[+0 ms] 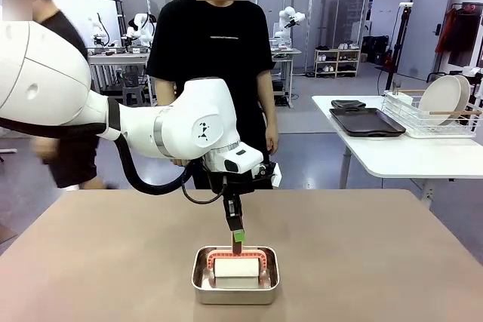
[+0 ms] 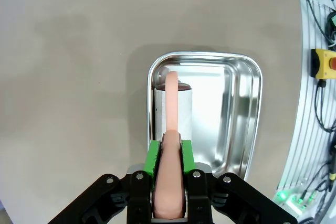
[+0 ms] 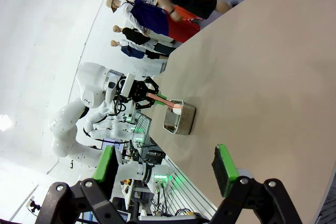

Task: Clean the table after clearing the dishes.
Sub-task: Place the Lint Roller back on top of the Airtight Container.

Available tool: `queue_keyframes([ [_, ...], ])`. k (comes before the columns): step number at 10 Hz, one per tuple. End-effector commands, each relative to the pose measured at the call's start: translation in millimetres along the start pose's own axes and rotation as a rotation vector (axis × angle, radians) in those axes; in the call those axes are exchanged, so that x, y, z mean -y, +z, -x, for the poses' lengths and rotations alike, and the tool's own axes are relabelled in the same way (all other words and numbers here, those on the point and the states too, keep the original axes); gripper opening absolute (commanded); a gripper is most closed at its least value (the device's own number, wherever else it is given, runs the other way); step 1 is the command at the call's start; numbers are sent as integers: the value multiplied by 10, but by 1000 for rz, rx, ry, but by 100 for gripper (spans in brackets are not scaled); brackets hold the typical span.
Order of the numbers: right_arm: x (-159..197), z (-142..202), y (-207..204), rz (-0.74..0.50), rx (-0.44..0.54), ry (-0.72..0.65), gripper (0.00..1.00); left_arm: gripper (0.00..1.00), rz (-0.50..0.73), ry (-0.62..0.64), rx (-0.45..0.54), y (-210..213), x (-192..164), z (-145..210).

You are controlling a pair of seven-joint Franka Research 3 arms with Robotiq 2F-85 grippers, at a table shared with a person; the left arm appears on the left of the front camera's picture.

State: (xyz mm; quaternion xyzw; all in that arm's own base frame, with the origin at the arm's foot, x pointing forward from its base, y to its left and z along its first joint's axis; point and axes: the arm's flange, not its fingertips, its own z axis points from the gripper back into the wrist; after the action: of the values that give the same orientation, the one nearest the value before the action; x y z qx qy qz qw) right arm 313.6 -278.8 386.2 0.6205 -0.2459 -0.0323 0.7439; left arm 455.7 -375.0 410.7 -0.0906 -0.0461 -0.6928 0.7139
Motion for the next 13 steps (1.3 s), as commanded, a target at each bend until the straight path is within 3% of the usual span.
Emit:
queue_keyframes([
  [1,-43,34,-4,-7,7,6,93,21,-15,-37,-6,-115,-49,4],
  [4,-43,34,-4,-7,7,6,93,21,-22,-34,-36,-193,-75,-21],
  [6,-43,34,-4,-7,7,6,93,42,-38,-26,-19,-172,-84,-15],
  [10,-43,34,-4,-7,7,6,93,100,-37,-29,-22,-168,-85,-28],
  [13,-43,34,-4,-7,7,6,93,100,-24,-36,-30,-159,-78,-26],
])
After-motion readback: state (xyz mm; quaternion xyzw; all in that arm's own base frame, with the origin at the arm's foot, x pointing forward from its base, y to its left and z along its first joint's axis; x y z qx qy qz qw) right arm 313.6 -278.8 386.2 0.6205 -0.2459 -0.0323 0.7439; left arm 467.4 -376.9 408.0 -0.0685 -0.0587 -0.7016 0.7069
